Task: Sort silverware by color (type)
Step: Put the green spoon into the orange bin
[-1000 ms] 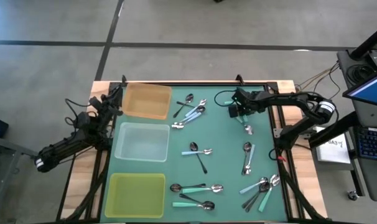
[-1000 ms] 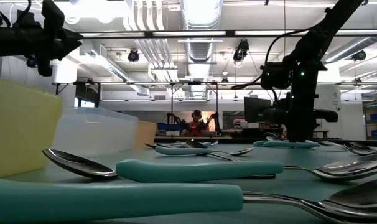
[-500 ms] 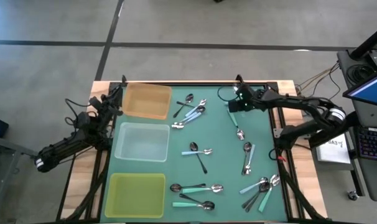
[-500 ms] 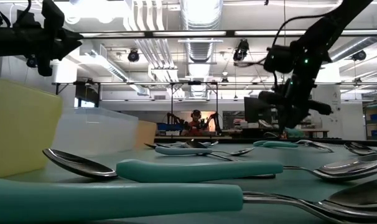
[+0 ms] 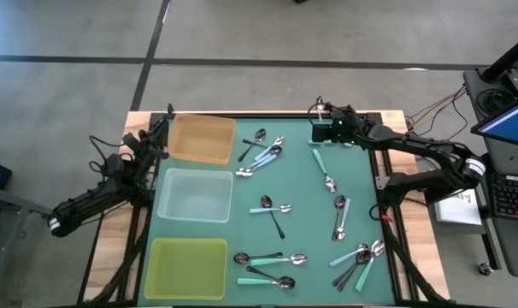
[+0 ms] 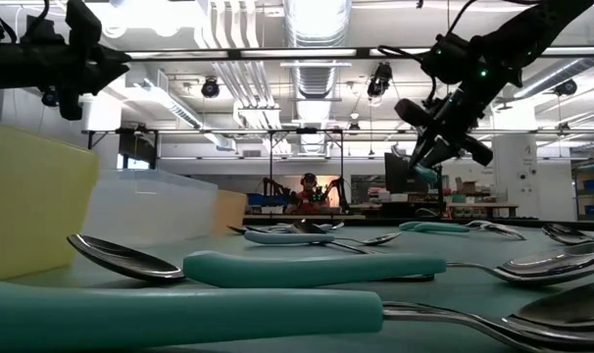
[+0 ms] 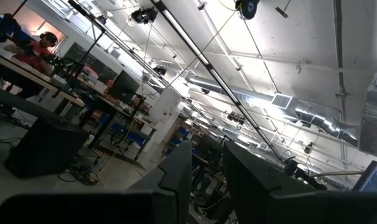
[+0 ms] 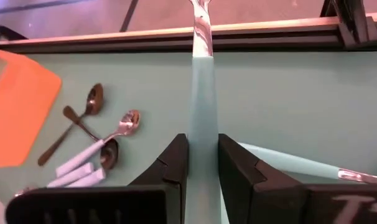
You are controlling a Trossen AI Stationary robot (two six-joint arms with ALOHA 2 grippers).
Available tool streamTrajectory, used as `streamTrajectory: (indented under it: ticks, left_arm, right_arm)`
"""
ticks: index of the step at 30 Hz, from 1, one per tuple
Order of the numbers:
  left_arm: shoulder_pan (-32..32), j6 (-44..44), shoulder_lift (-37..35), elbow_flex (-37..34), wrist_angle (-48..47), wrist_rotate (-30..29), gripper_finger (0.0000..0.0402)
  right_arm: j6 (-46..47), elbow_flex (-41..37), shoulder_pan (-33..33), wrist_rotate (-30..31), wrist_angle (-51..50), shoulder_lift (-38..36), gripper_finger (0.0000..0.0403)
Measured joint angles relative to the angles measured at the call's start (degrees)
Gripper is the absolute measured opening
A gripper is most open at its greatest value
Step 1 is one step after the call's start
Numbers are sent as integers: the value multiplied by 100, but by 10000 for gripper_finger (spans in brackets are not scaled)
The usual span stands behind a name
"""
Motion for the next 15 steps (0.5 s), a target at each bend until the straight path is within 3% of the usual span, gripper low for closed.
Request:
streamTrajectory:
  ticks: [9,15]
  left_arm:
    - [0,129,0,-2,9,-36,75]
    - [14,-38,0,0,29,-671,75]
  right_arm:
    - [244,4,0,0,182,39,50]
    - [312,4,2,2,654,39,50]
